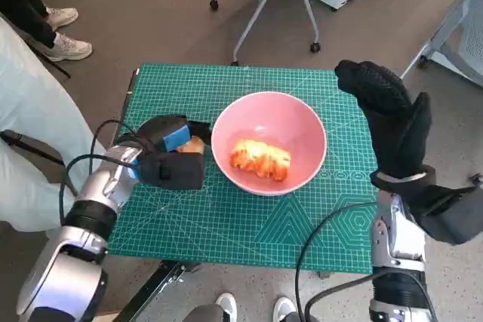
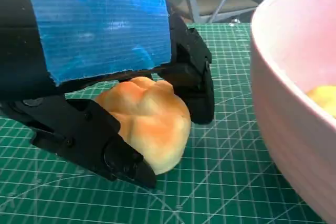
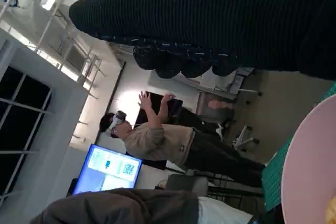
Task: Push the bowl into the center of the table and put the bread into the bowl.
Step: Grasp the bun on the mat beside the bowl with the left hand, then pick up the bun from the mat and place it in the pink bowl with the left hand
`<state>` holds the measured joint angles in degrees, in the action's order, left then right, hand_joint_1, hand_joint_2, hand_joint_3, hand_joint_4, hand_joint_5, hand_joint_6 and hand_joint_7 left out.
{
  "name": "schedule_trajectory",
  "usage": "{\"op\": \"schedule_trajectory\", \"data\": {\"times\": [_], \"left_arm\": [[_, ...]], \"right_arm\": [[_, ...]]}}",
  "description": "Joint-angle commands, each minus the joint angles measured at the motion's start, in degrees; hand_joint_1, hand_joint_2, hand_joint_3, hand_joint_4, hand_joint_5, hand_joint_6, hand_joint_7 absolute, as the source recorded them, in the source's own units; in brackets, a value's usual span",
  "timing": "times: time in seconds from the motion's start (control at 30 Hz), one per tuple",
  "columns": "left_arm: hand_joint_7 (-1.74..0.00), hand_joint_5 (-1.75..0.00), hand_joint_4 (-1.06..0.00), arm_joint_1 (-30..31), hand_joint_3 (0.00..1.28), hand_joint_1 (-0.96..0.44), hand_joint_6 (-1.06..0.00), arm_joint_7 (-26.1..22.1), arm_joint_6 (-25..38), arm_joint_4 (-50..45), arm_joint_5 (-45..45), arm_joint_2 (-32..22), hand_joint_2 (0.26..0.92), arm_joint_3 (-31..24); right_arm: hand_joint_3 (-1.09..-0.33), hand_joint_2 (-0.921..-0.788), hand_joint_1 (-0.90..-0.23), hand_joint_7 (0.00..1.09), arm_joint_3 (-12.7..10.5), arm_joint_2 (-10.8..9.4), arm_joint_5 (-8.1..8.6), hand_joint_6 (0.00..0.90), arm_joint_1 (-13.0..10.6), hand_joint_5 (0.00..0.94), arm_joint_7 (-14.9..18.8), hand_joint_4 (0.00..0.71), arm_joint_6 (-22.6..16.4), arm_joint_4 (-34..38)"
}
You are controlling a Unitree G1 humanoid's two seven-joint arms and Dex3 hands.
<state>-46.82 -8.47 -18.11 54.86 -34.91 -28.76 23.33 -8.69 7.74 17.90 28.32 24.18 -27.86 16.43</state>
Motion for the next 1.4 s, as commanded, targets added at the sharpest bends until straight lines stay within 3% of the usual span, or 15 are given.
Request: {"op": "schedule_trajectory", "data": {"times": [0.03,0.23,0.5,0.8,1.1,1.4], "left_arm": [[-1.1,-1.2,-0.71,1.1,0.06,0.0,-0.62,-1.5,0.3,-2.6,1.6,-1.9,0.92,-1.5],[-1.12,-1.18,-0.72,2.9,0.06,0.0,-0.62,-3.6,3.4,-12.2,3.1,-4.1,0.919,-4.6],[-1.11,-1.1,-0.78,8.4,0.03,0.0,-0.65,-3.7,8.0,-33.3,5.2,-5.3,0.915,-10.9],[-1.11,-1.01,-0.83,10.1,0.01,0.0,-0.68,-1.8,6.5,-46.9,6.7,-2.4,0.904,-13.4],[-1.06,-1.02,-0.83,7.3,0.01,0.0,-0.72,-2.2,5.2,-50.6,5.4,2.4,0.899,-10.3],[-1.1,-0.99,-0.84,2.4,0.01,0.0,-0.7,-3.2,4.2,-44.0,4.3,7.2,0.9,-5.8]], "right_arm": [[-0.769,-0.921,-0.669,0.57,0.2,-0.3,-0.18,0.116,-1.2,0.002,-0.4,0.231,0.9,0.0],[-0.77,-0.921,-0.67,0.56,0.2,-0.3,0.16,0.117,-1.4,0.002,-0.1,0.23,0.9,-0.1],[-0.769,-0.921,-0.672,0.56,0.1,-0.1,0.17,0.117,-1.2,0.001,0.1,0.229,0.6,0.4],[-0.77,-0.921,-0.672,0.56,0.0,0.0,0.48,0.118,-0.8,0.0,0.8,0.228,0.6,1.3],[-0.77,-0.921,-0.67,0.56,0.1,0.1,0.65,0.115,-0.6,0.0,1.3,0.224,0.8,1.6],[-0.771,-0.921,-0.672,0.56,-0.1,0.5,0.64,0.115,-0.8,0.0,1.6,0.224,1.0,1.2]]}}
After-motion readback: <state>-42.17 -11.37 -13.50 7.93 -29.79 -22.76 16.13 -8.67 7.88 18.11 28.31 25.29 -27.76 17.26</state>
